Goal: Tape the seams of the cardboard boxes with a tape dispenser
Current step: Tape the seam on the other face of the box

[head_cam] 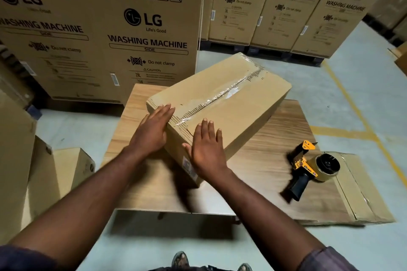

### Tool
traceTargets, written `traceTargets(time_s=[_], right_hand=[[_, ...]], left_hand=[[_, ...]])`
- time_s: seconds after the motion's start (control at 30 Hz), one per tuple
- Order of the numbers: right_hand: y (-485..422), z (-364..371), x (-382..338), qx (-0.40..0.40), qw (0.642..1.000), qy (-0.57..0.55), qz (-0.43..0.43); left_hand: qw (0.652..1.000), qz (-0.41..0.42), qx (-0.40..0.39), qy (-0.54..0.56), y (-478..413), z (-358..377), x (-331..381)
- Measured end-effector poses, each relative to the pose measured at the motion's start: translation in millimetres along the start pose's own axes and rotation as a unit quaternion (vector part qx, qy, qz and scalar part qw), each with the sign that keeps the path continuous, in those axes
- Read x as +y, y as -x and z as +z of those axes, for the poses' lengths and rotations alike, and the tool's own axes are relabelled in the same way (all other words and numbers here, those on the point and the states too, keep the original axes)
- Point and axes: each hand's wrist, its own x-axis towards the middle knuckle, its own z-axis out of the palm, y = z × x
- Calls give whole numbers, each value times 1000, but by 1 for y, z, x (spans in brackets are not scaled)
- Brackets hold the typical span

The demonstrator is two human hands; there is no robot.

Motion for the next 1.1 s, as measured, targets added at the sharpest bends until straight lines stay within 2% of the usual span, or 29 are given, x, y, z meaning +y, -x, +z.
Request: traceTargets(time_s=[0.13,0.2,0.27,0.37,0.5,0.63,0.73,0.8,0.93,1.03,1.1], right_hand=[[6,-7,74,1,994,-15,-106],[13,-16,118,8,991,-36,-125],[22,-21,141,20,992,-42,-121],[34,-18,138,10,994,-22,-104],[43,-16,140,24,996,-25,-88],[58,-14,176,52,994,-58,-77],[72,-8,201,111,988,-90,-62],[81,1,209,185,975,-119,-45],[93,19,210,335,920,-200,-21],[103,21,224,387,885,-258,-17],[114,23,238,391,873,-292,12]], left_hand=[[999,7,30,17,26,6,35],[997,38,57,30,45,12,52],[996,67,60,15,63,20,66],[996,56,69,-27,70,31,78],[996,56,68,1,69,33,90],[992,105,71,25,78,39,110],[989,121,76,34,84,48,136],[991,106,73,37,88,53,154],[992,68,89,53,92,57,173],[992,46,95,62,92,60,190],[990,69,96,71,91,63,210]])
